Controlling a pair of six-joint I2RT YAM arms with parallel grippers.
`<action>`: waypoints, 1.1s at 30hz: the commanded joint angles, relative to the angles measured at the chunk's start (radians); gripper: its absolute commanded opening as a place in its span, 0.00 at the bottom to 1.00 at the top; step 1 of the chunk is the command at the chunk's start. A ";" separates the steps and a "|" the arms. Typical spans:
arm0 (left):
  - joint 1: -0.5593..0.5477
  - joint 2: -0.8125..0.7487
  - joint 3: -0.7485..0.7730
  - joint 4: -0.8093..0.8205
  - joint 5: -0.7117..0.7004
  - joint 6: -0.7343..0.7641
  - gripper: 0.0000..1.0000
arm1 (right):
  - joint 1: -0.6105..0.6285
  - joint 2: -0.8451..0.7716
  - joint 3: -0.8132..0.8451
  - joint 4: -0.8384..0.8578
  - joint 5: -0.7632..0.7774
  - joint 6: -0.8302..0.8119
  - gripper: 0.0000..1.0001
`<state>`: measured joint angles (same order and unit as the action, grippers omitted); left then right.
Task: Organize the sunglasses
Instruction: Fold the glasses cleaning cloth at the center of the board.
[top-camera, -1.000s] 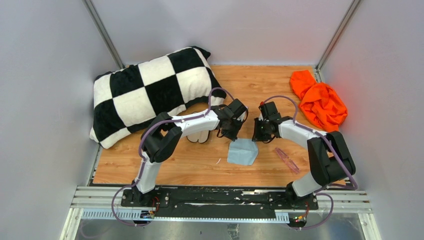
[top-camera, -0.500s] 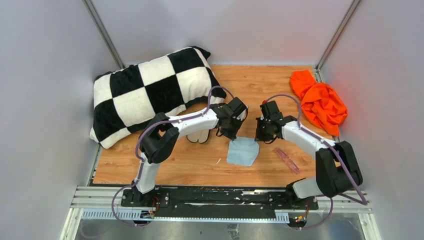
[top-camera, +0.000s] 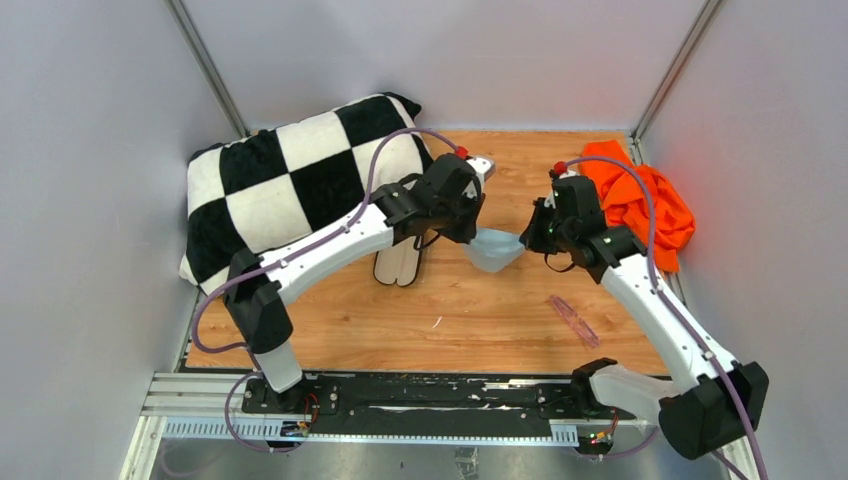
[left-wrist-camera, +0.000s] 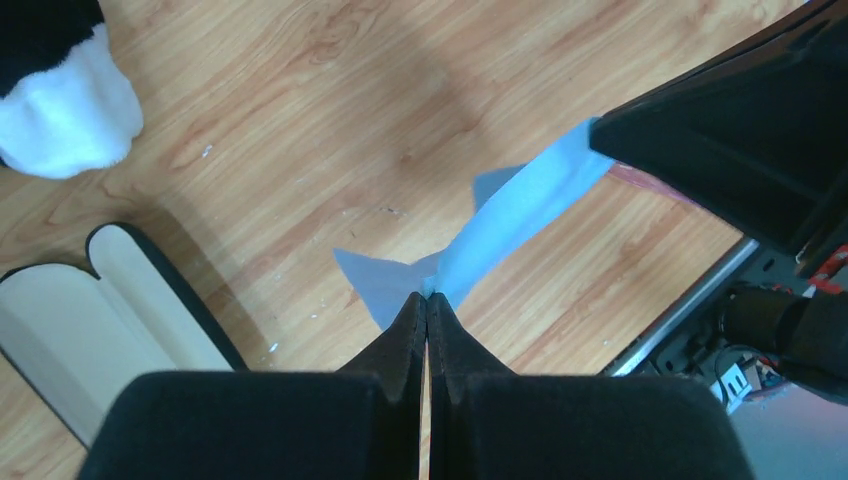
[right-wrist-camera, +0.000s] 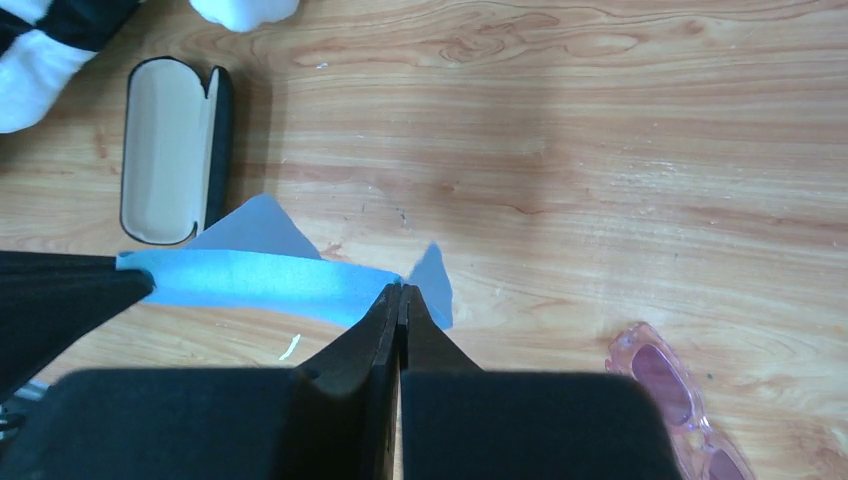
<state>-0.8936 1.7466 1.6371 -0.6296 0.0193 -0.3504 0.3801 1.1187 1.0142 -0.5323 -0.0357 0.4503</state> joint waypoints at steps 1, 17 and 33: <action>-0.010 -0.065 -0.074 -0.016 0.017 0.020 0.00 | 0.016 -0.073 0.039 -0.146 0.020 -0.013 0.00; -0.164 -0.218 -0.345 0.055 -0.057 -0.098 0.00 | 0.158 -0.262 -0.131 -0.342 0.075 0.178 0.00; 0.027 0.297 -0.088 0.212 -0.059 0.055 0.00 | -0.004 0.339 -0.095 0.127 0.206 0.035 0.00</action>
<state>-0.8860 1.9903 1.4666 -0.4206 -0.0257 -0.3546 0.4252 1.3659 0.8722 -0.4881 0.1081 0.5411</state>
